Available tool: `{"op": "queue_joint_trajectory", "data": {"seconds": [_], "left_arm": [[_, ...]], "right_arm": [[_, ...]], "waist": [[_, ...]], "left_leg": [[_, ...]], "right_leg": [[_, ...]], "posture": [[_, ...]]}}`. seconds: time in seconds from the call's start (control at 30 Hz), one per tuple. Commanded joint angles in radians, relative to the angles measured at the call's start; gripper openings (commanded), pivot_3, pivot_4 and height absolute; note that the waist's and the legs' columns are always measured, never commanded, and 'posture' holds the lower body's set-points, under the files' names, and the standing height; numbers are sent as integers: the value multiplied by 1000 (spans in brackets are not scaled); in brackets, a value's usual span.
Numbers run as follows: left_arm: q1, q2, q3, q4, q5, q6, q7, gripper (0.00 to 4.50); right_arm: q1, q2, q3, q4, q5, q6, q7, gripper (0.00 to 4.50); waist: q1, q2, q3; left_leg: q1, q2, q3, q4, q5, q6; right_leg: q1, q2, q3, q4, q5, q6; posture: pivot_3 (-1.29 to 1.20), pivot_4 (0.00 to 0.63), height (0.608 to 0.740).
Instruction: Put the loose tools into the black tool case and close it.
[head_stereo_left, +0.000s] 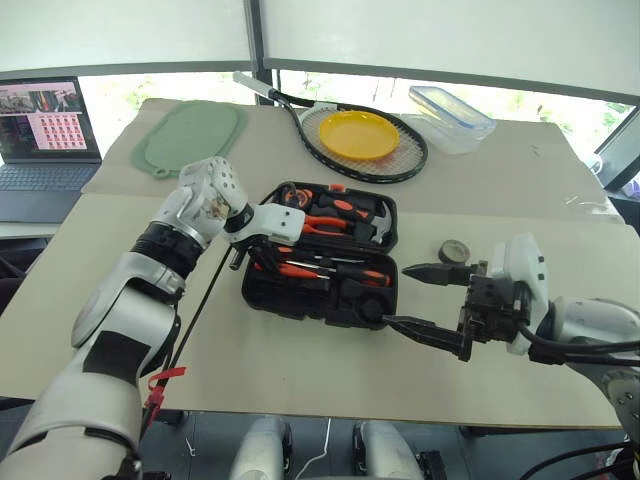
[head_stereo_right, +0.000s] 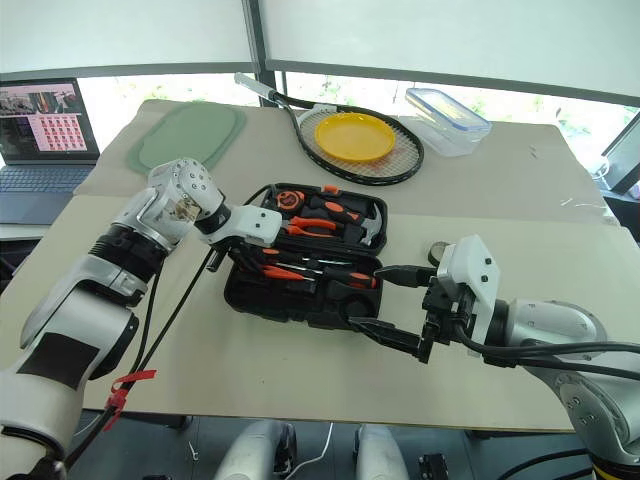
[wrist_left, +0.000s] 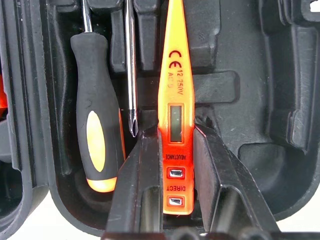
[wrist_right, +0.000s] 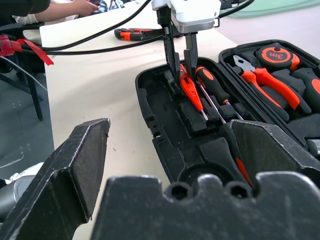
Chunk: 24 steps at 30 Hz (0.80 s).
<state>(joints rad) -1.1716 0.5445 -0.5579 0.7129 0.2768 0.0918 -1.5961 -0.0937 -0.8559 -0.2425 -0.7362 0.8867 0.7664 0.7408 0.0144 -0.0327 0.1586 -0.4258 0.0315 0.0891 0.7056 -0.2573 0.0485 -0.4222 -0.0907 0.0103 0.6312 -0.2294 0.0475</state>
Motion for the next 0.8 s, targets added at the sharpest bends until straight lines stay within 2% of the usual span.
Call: {"op": "queue_joint_trajectory", "data": {"seconds": [0.03, 0.1, 0.13, 0.17, 0.27, 0.3, 0.47, 0.67, 0.8], "left_arm": [[16, -2, 0, 7, 21, 13, 9, 414], [22, 3, 6, -16, 5, 29, -13, 414], [23, 5, 8, -24, -1, 34, -18, 1414], [24, 5, 12, -29, -4, 40, -18, 1579], [24, 22, 25, -63, -34, 41, -18, 2801], [21, 43, 22, -80, -61, 44, -18, 3002], [22, 156, 14, -173, -197, 79, -18, 3002], [87, 257, 78, -270, -365, 120, -18, 3002], [177, 222, 181, -301, -412, 117, 29, 2097]], "right_arm": [[-16, -1, -4, -10, 4, -20, -2, 4500], [-18, 2, -2, -9, 5, -20, -3, 4500], [-18, 3, -1, -9, 6, -21, -3, 4500], [-19, 4, 0, -8, 6, -21, -3, 4500], [-14, 6, 0, -6, 5, -23, -2, 4500], [-11, 7, 1, -2, 10, -18, -3, 4500], [5, 10, 18, 20, -6, -25, 13, 4500], [-5, 4, 17, 37, -8, -21, 21, 4500], [-1, -2, 11, 33, -6, -17, 24, 4500]], "waist": [[0, 0, 0], [0, 0, 0], [-1, 0, 0], [-2, 0, 0], [-2, 0, 0], [-2, 0, 0], [-6, 0, 0], [-3, 0, 0], [0, 0, 0]], "left_leg": [[0, 0, 0, 0, 0, 0], [1, 0, 0, 0, 0, 0], [1, 0, 0, 0, 0, 0], [1, 0, 0, 0, 0, 0], [0, 0, 0, 0, 0, 0], [0, 0, 0, 0, 0, 0], [0, 1, 0, 0, 0, 0], [0, 1, 1, 0, 0, 0], [0, 1, 0, 0, 0, 0]], "right_leg": [[0, 0, 0, 0, 0, 0], [0, 0, 0, 1, 0, 0], [0, 0, 0, 1, 0, 0], [0, 0, 0, 1, 0, 0], [0, 0, 1, 0, 0, 0], [-1, 0, 1, 0, 0, 0], [-2, 1, 1, 0, 0, 0], [-1, 0, 1, 1, 0, 0], [-1, 0, 1, 0, 0, 0]], "posture": [[0, 150, 738], [0, 150, 738], [0, 150, 738], [0, 150, 738], [0, 150, 738], [0, 150, 738], [0, 150, 738], [0, 150, 738], [0, 150, 738]]}}
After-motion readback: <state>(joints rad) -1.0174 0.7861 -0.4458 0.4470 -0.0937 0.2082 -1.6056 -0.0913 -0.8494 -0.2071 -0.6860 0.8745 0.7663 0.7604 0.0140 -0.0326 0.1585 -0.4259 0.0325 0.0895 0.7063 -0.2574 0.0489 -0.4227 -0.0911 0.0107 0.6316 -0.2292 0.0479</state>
